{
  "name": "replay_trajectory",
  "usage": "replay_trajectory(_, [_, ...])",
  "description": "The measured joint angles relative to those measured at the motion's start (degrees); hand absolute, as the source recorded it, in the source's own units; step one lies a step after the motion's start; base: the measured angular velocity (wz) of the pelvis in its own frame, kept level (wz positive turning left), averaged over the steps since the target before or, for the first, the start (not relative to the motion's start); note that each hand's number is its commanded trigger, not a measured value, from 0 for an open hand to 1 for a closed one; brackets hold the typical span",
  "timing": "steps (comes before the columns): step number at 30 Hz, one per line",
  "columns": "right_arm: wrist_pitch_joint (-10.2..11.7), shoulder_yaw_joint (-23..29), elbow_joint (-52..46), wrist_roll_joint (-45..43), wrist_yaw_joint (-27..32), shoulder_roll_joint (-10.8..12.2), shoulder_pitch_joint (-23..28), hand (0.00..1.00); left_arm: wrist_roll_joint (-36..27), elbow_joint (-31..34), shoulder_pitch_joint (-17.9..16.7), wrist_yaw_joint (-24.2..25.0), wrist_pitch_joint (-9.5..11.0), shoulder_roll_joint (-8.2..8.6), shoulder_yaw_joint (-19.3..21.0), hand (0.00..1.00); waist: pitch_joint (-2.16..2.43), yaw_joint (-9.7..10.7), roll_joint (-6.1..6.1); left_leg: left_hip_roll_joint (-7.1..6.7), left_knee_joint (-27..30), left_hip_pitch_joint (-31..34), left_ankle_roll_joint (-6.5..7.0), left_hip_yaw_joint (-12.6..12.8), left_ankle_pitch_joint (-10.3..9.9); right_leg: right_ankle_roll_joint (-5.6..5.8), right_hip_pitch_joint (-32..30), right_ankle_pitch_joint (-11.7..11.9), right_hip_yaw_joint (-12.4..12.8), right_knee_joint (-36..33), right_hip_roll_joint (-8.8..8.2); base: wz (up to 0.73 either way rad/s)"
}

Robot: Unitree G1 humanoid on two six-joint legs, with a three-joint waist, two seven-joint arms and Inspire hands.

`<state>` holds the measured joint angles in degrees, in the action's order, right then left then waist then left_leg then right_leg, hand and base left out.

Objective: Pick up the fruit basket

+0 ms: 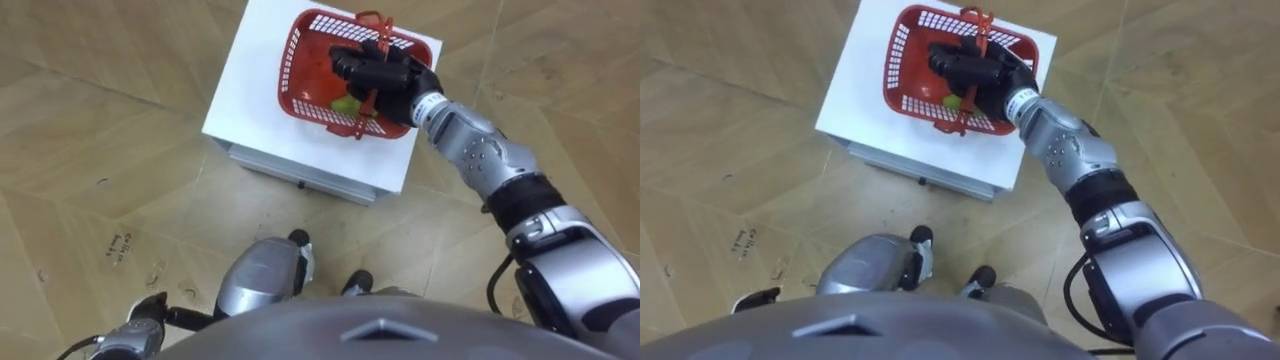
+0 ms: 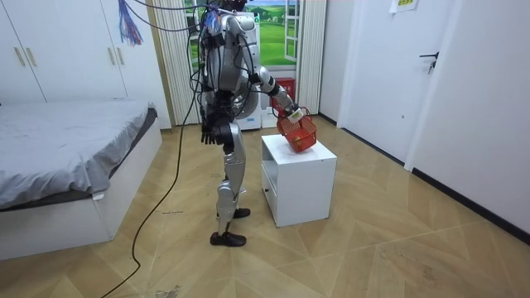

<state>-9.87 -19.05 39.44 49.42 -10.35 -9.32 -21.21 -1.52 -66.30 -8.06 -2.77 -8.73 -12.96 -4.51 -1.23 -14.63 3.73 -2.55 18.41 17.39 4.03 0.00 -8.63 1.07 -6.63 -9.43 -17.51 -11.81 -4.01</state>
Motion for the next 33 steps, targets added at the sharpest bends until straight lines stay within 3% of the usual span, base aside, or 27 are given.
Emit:
replay_trajectory(1, [0.13,0.00,0.73,0.01,-0.20,-0.03,0.01,0.65,-0.03,0.04,-0.01,0.34,0.00,0.00,-0.35,0.00,0.00,0.00,0.00,-0.02,0.05,0.05,0.02,-0.01,0.01,0.00,0.00,0.00,-0.02,-0.04,-0.01,0.00])
replay_trajectory(2, [0.13,0.00,1.14,0.03,-0.21,-0.06,0.04,0.02,-0.06,0.03,-0.04,0.83,0.00,-0.03,-0.96,0.00,-0.04,0.03,-0.05,-0.02,0.44,0.21,0.02,-0.04,0.00,0.00,-0.10,0.00,-0.05,-0.07,-0.01,0.00])
replay_trajectory(5, [0.30,0.01,1.44,0.59,-0.31,-0.37,0.08,0.00,-0.05,0.04,-0.03,1.24,0.00,-0.02,-1.51,0.00,-0.19,0.11,-0.40,0.05,1.24,1.13,0.09,-0.28,-0.08,0.01,-0.69,-0.01,-0.32,-0.34,0.08,0.03])
replay_trajectory(11, [0.56,0.01,3.14,4.68,-0.32,-0.68,0.45,0.00,-0.05,-0.05,-0.27,1.25,0.00,0.01,-2.52,0.00,-0.07,0.00,-1.35,0.03,1.34,1.93,0.21,-0.28,-0.04,0.12,-1.77,-0.08,-0.19,-1.32,-0.07,0.01])
replay_trajectory(22, [0.66,0.01,3.13,6.72,-0.48,-1.10,0.45,0.00,-0.06,-0.01,-0.30,1.25,0.00,0.01,-3.21,0.00,-0.07,0.05,-1.36,0.00,1.25,1.99,0.22,-0.33,-0.05,0.25,-2.14,-0.17,-0.28,-1.84,-0.18,0.00])
replay_trajectory(33, [2.34,-0.60,2.96,6.67,-0.88,-1.10,0.47,0.00,-0.07,0.03,-0.29,1.28,0.00,0.46,-3.68,0.00,-0.04,0.11,-1.32,0.01,1.20,1.98,0.22,-0.28,-0.04,0.25,-2.13,-0.18,-0.16,-1.81,-0.14,0.00])
